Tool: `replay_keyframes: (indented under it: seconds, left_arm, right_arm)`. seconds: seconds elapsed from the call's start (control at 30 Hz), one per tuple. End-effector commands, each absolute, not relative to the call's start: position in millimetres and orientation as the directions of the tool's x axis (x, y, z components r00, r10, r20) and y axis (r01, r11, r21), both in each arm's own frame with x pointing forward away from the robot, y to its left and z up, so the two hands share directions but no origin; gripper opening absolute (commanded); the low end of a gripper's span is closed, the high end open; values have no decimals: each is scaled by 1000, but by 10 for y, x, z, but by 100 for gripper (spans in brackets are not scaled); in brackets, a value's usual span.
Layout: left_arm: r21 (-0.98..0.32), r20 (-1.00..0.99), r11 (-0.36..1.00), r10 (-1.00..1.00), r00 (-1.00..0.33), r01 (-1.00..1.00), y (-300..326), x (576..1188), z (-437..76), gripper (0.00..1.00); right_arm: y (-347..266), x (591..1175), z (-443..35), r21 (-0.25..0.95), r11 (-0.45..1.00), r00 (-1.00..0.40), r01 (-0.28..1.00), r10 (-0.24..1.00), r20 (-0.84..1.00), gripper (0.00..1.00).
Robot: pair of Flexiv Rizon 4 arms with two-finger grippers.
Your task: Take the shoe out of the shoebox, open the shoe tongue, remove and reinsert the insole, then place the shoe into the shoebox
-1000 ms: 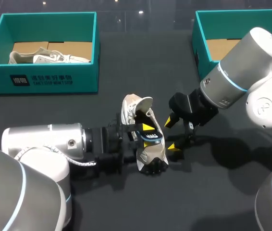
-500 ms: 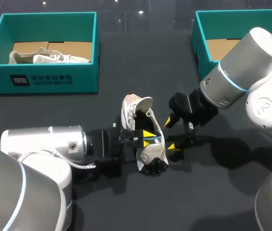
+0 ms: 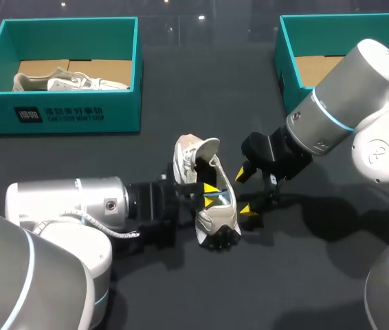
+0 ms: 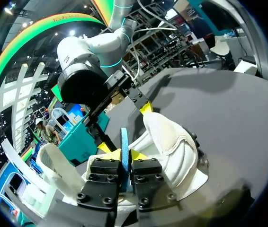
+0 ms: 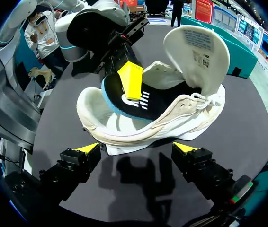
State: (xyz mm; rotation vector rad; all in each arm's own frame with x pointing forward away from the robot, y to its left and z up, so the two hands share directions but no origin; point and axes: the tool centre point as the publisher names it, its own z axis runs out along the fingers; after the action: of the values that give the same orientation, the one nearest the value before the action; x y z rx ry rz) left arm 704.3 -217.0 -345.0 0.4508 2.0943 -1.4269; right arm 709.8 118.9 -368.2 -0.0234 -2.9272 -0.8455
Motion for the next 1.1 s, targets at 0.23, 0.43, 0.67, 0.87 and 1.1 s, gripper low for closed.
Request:
replay_keyframes:
  seconds: [0.23, 0.43, 0.67, 0.87, 1.1]
  left_arm:
    - [-783, -584, 298, -53, -810, 545, -2158, 6937, -3176, 25]
    - [-793, -573, 277, -37, -819, 542, -2221, 6924, -3175, 6]
    - [-761, -590, 319, 23, -807, 566, -2299, 6961, -3361, 0]
    - [-743, -580, 401, 13, -815, 535, -2195, 7103, -3551, 0]
    - [-780, -539, 375, 1, -842, 500, -2112, 7059, -3474, 0]
  right_arm:
    - [1197, 7093, -3689, 530, 847, -996, 41, -10, 94, 100]
    - [1197, 7093, -3689, 530, 847, -996, 41, -10, 94, 100]
    - [1197, 7093, -3689, 530, 847, -996, 41, -10, 94, 100]
    - [1197, 7093, -3689, 530, 847, -996, 41, -10, 94, 100]
    - [1197, 7093, -3689, 530, 847, -996, 41, -10, 94, 100]
